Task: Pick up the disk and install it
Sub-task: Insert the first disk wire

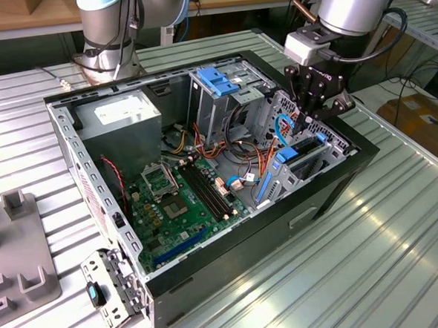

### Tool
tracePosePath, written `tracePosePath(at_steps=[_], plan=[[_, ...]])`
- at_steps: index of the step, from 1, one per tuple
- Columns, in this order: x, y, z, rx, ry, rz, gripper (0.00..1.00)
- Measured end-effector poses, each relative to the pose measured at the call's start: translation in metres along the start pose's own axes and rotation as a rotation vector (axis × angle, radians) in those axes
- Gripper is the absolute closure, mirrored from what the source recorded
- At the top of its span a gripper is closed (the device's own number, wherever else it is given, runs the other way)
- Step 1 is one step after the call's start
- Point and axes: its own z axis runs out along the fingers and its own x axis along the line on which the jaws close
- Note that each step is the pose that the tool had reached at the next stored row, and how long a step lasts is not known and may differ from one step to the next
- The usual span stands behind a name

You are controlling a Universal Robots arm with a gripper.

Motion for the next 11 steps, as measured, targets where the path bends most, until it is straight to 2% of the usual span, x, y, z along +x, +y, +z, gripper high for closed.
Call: tracePosePath(at_steps=[11], plan=[[0.0, 0.0, 0.0005, 0.0, 0.0, 0.0, 0.89]])
